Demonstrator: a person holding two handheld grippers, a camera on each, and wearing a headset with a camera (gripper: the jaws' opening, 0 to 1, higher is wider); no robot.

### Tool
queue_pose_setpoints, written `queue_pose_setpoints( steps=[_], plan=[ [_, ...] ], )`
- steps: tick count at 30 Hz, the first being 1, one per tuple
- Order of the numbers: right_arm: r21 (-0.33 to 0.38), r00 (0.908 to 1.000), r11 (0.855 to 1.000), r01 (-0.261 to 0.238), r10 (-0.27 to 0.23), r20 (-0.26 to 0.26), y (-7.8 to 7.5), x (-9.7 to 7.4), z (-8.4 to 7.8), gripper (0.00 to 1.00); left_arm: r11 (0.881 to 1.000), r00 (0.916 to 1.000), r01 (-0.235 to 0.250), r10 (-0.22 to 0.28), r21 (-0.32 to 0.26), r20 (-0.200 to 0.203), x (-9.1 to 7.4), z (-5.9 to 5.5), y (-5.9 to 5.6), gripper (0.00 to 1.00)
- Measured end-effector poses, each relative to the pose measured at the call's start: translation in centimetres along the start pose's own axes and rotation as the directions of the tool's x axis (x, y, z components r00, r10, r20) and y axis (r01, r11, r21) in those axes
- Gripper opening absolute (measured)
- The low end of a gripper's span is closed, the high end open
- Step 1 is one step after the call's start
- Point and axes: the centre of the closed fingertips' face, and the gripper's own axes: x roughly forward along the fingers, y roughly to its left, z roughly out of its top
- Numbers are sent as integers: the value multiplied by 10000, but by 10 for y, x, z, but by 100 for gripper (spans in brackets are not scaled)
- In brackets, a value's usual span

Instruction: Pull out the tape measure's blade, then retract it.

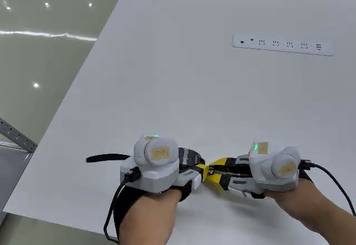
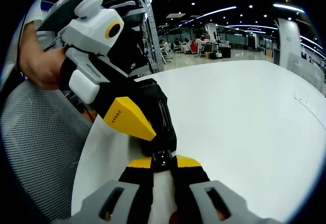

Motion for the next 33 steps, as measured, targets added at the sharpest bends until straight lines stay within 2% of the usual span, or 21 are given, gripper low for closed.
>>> queue_pose_setpoints(
  steps=[3,6,8,9,14,24,30,33],
  plan=[
    [-127,9999,9999,-16,14,-143,0,0,0,13,10000,10000,8,-8,7,96,0,-1,-1,59],
    [499,9995,9988,-9,26,-328,0,-2,-2,14,9999,9998,148,-148,60,92,-1,0,-1,59],
    [125,9995,9999,42,-38,-303,0,-3,0,14,9997,9996,249,-249,-11,113,-1,0,-1,59],
    [194,9995,9998,58,-51,-324,0,-4,0,14,9996,9996,289,-289,3,73,-2,0,-1,59],
    [198,9994,9996,214,-209,-259,-1,-13,3,14,9990,9991,403,-405,188,114,-4,0,-2,58],
    [382,9974,9968,705,-699,-179,-2,-31,9,24,9959,9973,617,-641,657,357,-16,7,-5,58],
    [609,9961,9943,879,-876,-74,1,-43,13,27,9923,9948,871,-913,876,451,-21,9,-10,62],
    [822,9935,9904,1109,-1127,178,-2,-51,18,29,9879,9943,950,-1001,1223,364,-24,7,-13,64]
  ],
)
